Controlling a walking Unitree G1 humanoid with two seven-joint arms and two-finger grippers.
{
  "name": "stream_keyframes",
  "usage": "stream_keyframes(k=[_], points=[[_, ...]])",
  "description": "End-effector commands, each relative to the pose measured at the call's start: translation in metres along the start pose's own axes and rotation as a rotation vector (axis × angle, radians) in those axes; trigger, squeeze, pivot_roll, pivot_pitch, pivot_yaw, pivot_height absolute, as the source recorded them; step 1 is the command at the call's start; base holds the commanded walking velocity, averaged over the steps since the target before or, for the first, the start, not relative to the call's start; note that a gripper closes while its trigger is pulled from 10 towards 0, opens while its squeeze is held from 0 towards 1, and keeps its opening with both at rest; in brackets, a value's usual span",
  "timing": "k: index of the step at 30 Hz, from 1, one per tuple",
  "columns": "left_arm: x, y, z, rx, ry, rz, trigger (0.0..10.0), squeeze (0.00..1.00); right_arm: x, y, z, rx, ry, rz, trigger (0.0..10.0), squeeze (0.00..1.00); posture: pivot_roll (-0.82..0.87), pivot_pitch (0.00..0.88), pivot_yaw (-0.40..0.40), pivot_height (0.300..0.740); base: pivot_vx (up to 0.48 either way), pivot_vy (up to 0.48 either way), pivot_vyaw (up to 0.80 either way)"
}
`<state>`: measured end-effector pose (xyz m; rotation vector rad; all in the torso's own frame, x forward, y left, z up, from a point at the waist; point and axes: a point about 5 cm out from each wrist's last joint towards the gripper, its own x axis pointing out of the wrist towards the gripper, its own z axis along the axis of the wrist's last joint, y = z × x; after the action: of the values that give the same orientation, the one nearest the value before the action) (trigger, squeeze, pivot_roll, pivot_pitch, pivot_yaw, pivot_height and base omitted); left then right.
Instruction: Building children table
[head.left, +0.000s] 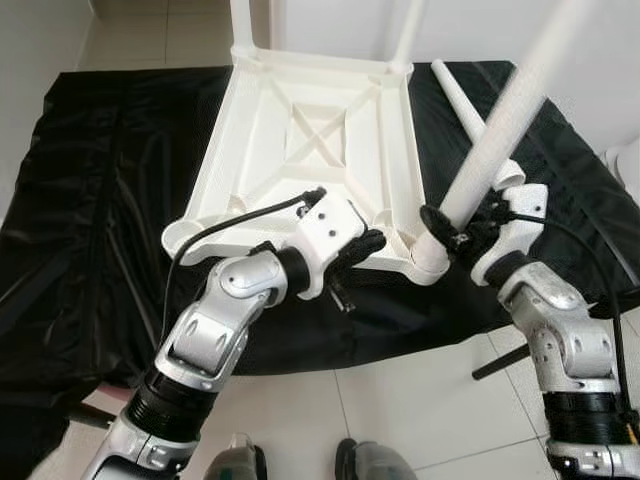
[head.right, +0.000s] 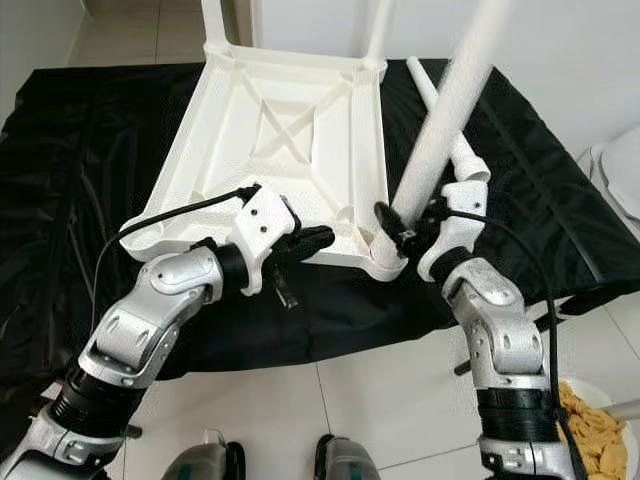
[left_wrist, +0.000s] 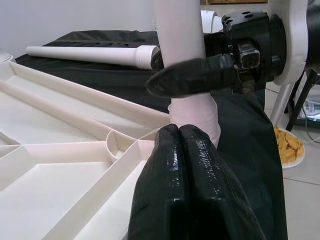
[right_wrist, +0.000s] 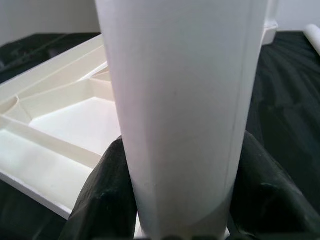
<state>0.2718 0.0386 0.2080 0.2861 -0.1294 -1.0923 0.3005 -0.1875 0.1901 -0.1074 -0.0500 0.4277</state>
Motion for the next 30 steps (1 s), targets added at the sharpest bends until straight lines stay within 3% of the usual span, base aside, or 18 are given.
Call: stream_keyframes(k=[1, 12, 23, 30], points=[[-0.001, 0.002, 0.001, -0.003, 0.001, 0.033, 10.0, 0.0, -0.001, 0.006, -0.025, 0.002, 0.106, 0.029, 10.0, 0.0, 0.05, 0.127, -0.029, 0.74, 0.0, 0.0, 0.0], [-0.002, 0.002, 0.001, -0.002, 0.001, 0.04, 10.0, 0.0, -0.011, 0.017, -0.036, 0.032, 0.08, 0.037, 10.0, 0.0, 0.05, 0.129, -0.03, 0.74, 0.0, 0.0, 0.0], [-0.002, 0.003, 0.002, 0.0, 0.001, 0.034, 10.0, 0.0, -0.033, 0.015, -0.037, 0.159, -0.087, -0.057, 10.0, 0.0, 0.05, 0.124, -0.023, 0.74, 0.0, 0.0, 0.0], [-0.001, 0.003, 0.002, -0.001, 0.001, 0.028, 10.0, 0.0, -0.03, 0.014, -0.042, 0.15, -0.068, -0.088, 10.0, 0.0, 0.05, 0.121, -0.02, 0.74, 0.0, 0.0, 0.0]])
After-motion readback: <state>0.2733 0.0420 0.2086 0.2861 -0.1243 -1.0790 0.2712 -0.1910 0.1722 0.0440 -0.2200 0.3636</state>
